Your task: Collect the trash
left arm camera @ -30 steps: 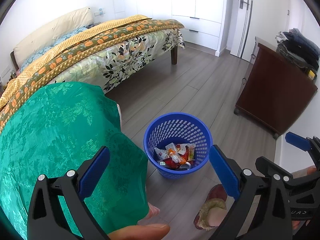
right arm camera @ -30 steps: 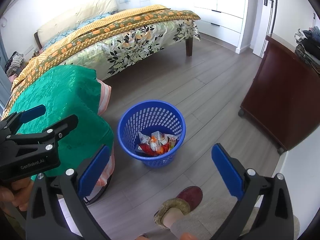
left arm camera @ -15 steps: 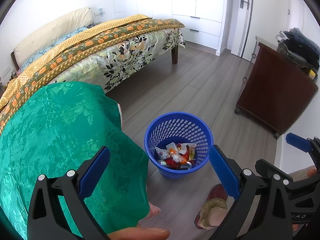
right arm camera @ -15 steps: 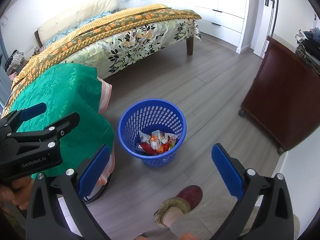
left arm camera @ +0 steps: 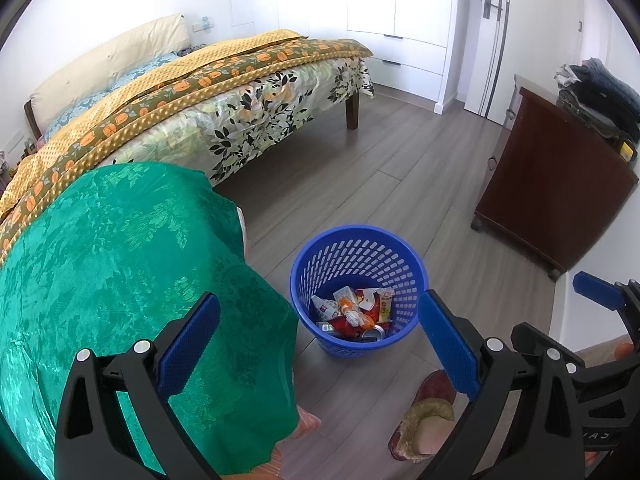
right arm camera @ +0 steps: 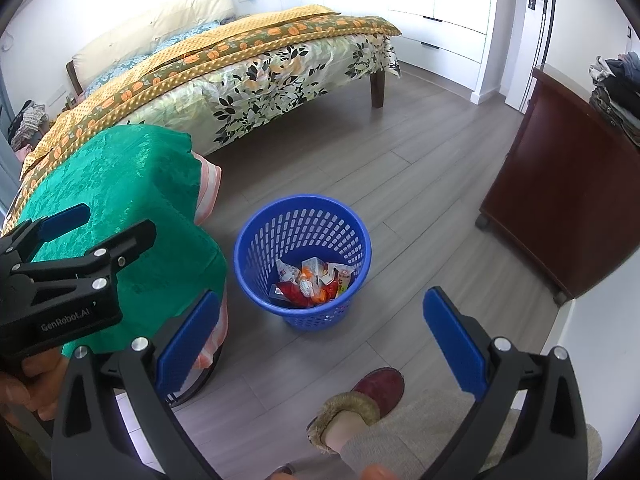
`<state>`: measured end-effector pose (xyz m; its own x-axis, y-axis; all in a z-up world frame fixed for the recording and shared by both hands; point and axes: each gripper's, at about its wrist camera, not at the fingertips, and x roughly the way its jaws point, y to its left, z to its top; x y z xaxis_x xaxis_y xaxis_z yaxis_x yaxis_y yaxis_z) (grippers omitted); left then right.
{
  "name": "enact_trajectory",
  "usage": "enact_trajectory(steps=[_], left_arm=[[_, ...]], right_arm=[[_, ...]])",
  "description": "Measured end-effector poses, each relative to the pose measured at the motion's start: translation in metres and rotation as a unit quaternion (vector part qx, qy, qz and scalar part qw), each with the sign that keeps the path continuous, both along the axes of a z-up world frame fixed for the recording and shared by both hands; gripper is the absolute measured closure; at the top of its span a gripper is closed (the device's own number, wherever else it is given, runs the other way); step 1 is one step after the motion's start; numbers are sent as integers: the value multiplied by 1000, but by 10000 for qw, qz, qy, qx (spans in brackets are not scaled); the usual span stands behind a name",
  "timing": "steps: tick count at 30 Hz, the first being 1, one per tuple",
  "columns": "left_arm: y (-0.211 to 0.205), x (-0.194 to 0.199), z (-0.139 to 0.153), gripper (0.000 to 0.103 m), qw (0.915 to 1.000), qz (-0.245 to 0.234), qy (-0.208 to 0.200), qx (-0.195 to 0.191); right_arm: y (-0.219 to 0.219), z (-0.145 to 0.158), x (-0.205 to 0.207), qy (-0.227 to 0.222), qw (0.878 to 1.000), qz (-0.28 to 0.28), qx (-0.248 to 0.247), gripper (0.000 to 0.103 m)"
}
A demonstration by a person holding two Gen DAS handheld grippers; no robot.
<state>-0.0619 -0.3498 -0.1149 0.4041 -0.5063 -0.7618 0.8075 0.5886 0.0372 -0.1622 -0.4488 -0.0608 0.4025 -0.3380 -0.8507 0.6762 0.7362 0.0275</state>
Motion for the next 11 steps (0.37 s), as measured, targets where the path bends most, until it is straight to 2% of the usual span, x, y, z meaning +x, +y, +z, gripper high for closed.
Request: enact_trajectory(steps=[4,7,11], left_arm=[[1,0,-1,5,10000,34,-64,39],[-2,2,-4,5,9998,-48,91,175],[1,4,-4,5,9998,-66,121,135]], right_arm=[[-1,-1,-1,9,10000,-21,11,5],[-1,0,-1,20,10000,-38,13,5],[-1,1,-2,14,10000,-36,11,5]])
